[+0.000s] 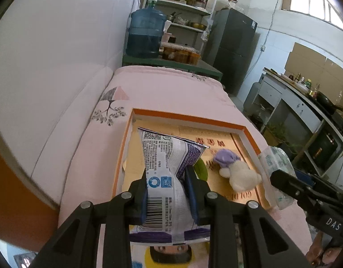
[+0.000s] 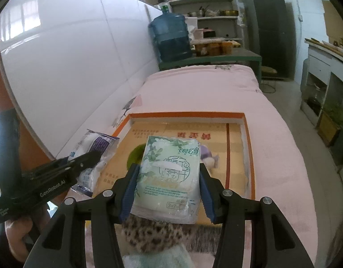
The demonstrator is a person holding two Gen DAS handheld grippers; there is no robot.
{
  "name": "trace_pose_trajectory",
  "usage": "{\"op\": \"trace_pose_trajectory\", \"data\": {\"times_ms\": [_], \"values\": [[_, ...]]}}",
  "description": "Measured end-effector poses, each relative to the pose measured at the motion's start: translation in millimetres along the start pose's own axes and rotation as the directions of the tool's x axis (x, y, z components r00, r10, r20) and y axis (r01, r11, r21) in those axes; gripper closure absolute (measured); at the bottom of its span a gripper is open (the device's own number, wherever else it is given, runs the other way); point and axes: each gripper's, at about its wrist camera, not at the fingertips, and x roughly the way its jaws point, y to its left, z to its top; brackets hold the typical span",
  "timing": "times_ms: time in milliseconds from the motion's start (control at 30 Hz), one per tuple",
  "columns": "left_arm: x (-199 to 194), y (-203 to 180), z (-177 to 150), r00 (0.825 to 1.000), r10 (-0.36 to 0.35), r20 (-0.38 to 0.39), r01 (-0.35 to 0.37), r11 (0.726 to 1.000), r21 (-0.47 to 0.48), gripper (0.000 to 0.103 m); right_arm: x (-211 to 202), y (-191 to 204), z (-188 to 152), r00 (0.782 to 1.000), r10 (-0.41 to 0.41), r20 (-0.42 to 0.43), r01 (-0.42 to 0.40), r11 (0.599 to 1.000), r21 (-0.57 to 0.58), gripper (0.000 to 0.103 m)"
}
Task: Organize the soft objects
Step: 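Carry the wipes pack and snack bag over the box tray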
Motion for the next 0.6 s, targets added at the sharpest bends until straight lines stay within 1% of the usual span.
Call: {"op": "trace_pose_trajectory", "data": {"times_ms": [100, 233, 433, 600], "values": [[10, 0, 12, 1.000, 0.002, 0.001, -0.002, 1.000, 0.009, 0.074, 9, -4, 13, 1.000, 0.010, -0.009, -0.010, 1.000, -0.003, 0.050], [24, -3, 28, 1.000, 0.000, -0.005, 0.000, 1.000, 0.028, 0.074, 23, -9, 30, 1.000, -0.001, -0.017, 0.000, 1.000, -0.028, 0.050], [47, -8, 50, 0.999, 0.000, -0.036, 0.002, 0.999, 0.044, 0.074, 47, -20, 50, 0.999, -0.008, -0.053, 0.006, 0.999, -0.036, 0.050], [61, -13, 61, 0.998, 0.009, -0.063, -0.005, 0.998, 0.068, 0.074, 63, -30, 60, 0.997, -0.025, -0.073, 0.022, 0.999, -0.044, 0.050]]}}
